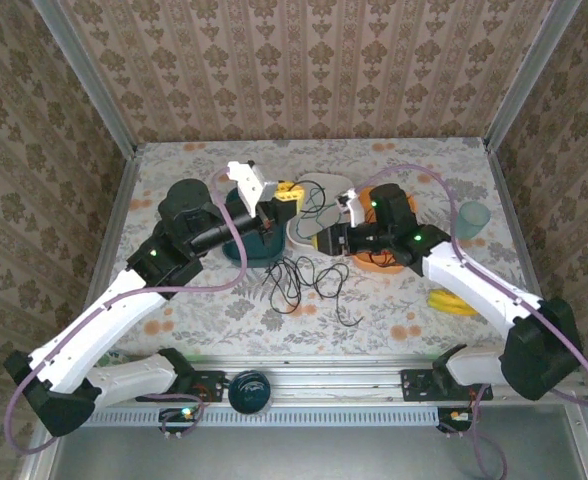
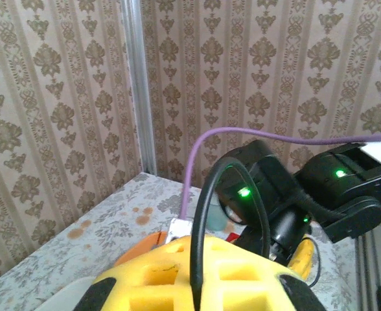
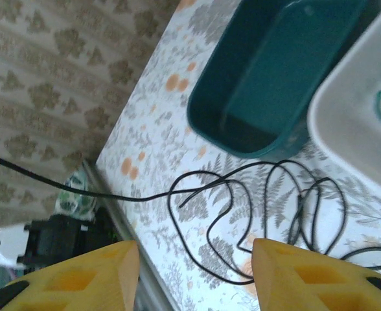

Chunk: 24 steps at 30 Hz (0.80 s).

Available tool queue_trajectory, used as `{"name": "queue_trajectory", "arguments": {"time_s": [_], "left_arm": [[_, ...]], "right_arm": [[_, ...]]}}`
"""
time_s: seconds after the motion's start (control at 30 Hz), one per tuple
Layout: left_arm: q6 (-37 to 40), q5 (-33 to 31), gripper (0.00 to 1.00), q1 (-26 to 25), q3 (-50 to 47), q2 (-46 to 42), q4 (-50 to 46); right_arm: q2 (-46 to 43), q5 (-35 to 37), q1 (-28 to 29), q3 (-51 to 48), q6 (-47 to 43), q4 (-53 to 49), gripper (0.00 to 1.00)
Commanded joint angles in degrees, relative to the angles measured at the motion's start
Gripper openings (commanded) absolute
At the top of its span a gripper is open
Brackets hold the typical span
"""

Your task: Untangle the cables

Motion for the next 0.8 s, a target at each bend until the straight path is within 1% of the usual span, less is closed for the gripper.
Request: {"name": "queue_trajectory", "arguments": {"time_s": [0.0, 0.23, 0.3, 0.4, 0.47, 0.67, 0.77], "left_arm": [[1.0, -0.6, 0.00, -0.7, 3.2, -0.9, 3.7], [2.4, 0.8, 0.00, -1.4, 9.5, -0.3, 6.3], [2.8, 1.7, 0.00, -1.8, 11.4, 0.3, 7.2], [4.3, 2.5, 0.00, -2.7, 13.8, 0.5, 7.6], [4.8, 2.0, 0.00, -2.8, 14.6, 0.1, 8.5], [6.5, -0.3, 0.00, -2.7, 15.3, -1.9, 11.5], [7.6, -2.6, 0.00, -2.7, 14.6, -2.9, 13.6]], "right_arm": [[4.9, -2.9, 3.2, 3.5, -6.6, -5.5, 0.51], [15.7, -2.6, 9.9, 11.1, -12.6, -11.9, 0.51], [18.6, -0.8, 10.8, 13.3, -13.8, -13.8, 0.51], [20.9, 5.4, 10.8, 13.7, -12.9, -14.3, 0.47], [21.3, 8.8, 10.3, 12.9, -12.3, -14.3, 0.43], [21.5, 9.8, 7.2, 8.0, -9.4, -12.7, 0.30], [21.3, 10.1, 5.5, 5.4, -7.5, -11.3, 0.25]]}}
